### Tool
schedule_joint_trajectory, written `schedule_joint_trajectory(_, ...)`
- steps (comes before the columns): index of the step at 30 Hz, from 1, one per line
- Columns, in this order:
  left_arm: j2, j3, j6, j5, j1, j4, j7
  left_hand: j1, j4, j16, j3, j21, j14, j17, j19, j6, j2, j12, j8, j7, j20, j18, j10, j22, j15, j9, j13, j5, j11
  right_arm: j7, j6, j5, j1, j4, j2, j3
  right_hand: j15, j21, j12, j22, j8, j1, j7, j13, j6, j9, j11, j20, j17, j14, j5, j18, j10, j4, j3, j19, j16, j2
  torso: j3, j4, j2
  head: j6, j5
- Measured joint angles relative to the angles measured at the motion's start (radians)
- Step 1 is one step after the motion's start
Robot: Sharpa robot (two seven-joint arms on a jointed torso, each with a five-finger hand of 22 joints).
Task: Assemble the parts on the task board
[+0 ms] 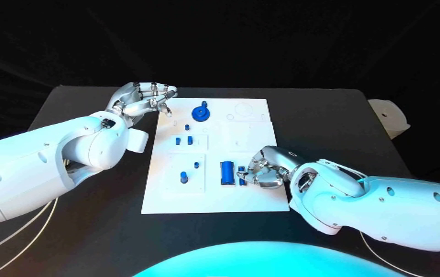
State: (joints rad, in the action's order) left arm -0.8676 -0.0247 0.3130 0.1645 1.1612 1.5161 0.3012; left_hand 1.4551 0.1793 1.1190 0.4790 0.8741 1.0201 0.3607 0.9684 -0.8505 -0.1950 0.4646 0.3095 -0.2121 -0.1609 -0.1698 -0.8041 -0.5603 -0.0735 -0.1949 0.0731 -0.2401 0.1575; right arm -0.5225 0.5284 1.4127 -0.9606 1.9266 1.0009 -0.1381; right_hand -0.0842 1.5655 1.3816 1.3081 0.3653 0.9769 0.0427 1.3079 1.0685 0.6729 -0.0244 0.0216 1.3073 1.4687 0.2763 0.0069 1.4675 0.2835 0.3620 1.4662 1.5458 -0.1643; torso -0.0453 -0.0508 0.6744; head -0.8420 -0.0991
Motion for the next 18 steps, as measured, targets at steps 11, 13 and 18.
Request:
schedule_joint_trajectory(11, 0.002, 0.000, 0.000, 0.000, 0.000, -0.004, 0.000, -0.005, 0.000, 0.000, 0.000, 0.000, 0.000, 0.000, -0.004, 0.000, 0.004, 0.004, 0.004, 0.000, -0.003, 0.000, 0.000, 0.000, 0.000, 0.000, 0.000, 0.000, 0.000, 0.030, 0.001, 0.003, -0.001, -0.013, 0.017, 0.000, 0.000, -0.008, -0.018, 0.000, -0.025, 0.146, 0.014, 0.000, -0.018, -0.010, 0.000, 0.000, 0.000, 0.000, -0.073, 0.000, 0.000, -0.025, -0.019, 0.000, 0.000, -0.013, -0.0003, -0.0002, -0.002, 0.002, -0.003)
schedule_joint_trajectory(13, 0.004, 0.000, -0.001, 0.000, 0.000, -0.006, 0.001, -0.016, 0.000, 0.001, 0.000, -0.002, -0.004, -0.002, -0.003, 0.004, 0.000, 0.012, 0.004, -0.004, -0.003, 0.000, 0.000, 0.002, -0.004, 0.000, 0.001, 0.000, 0.000, 0.057, 0.013, -0.011, -0.008, -0.021, 0.021, 0.000, 0.004, -0.068, -0.066, 0.000, -0.044, 0.171, 0.026, 0.000, -0.049, -0.018, 0.012, 0.000, 0.000, -0.004, -0.072, 0.000, -0.001, -0.026, -0.020, 0.000, -0.010, -0.017, -0.0003, -0.0004, -0.003, 0.006, -0.005)
schedule_joint_trajectory(18, 0.011, -0.001, -0.003, -0.017, -0.001, -0.019, 0.013, -0.044, 0.011, 0.004, -0.003, -0.016, -0.010, -0.005, -0.011, 0.009, -0.002, 0.044, 0.018, 0.002, -0.003, 0.000, -0.049, 0.009, 0.003, -0.003, 0.009, 0.000, -0.011, 0.212, 0.074, -0.120, -0.057, -0.096, 0.021, 0.000, 0.018, -0.300, -0.258, 0.000, -0.065, 0.222, 0.046, 0.000, -0.079, -0.024, 0.032, 0.019, 0.001, 0.000, -0.067, 0.049, -0.066, -0.021, -0.038, 0.000, -0.073, -0.020, -0.0016, 0.0011, -0.009, 0.025, -0.006)
